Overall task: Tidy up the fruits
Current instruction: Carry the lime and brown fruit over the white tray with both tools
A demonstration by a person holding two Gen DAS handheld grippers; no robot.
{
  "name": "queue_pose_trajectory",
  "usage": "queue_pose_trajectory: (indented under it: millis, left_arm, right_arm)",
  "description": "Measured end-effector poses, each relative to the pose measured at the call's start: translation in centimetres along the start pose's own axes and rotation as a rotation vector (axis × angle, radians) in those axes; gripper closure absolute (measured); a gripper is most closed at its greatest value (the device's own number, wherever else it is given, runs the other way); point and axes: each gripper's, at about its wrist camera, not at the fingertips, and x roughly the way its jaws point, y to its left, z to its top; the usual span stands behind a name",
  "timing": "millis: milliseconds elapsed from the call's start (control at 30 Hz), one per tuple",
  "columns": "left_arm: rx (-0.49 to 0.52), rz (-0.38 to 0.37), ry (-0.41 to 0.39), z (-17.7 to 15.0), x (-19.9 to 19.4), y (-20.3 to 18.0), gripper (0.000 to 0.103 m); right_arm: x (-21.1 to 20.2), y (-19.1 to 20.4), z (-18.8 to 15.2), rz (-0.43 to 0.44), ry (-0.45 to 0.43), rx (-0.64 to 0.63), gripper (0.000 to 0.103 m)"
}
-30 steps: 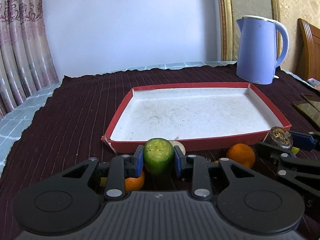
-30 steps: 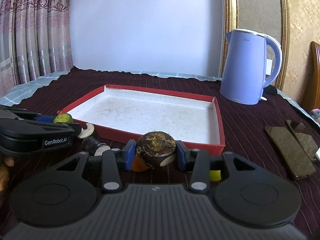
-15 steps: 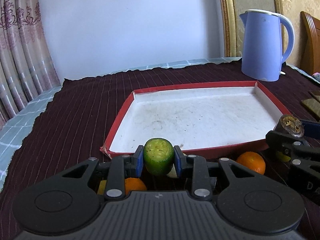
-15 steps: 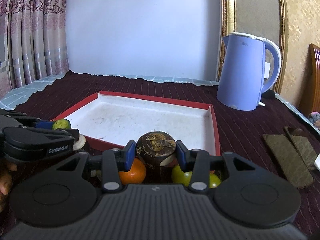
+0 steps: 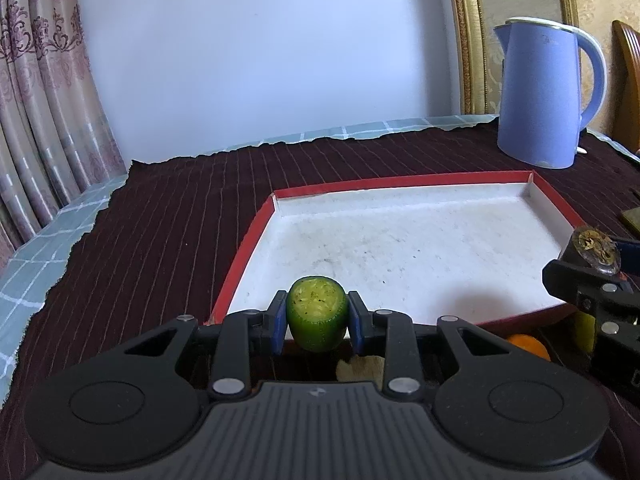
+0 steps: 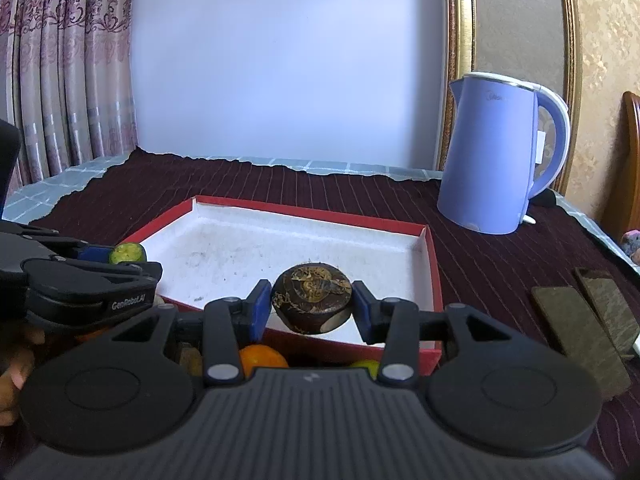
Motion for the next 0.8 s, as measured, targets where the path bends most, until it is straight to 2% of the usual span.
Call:
queue_pose_trajectory:
  millis: [800]
  left_arm:
    - [0.022,0.054,0.036,2.3,3.6,-0.4,0.073]
  right_arm:
    - [3.8,-1.4,2.1,0.007,0.029,0.022,0.062]
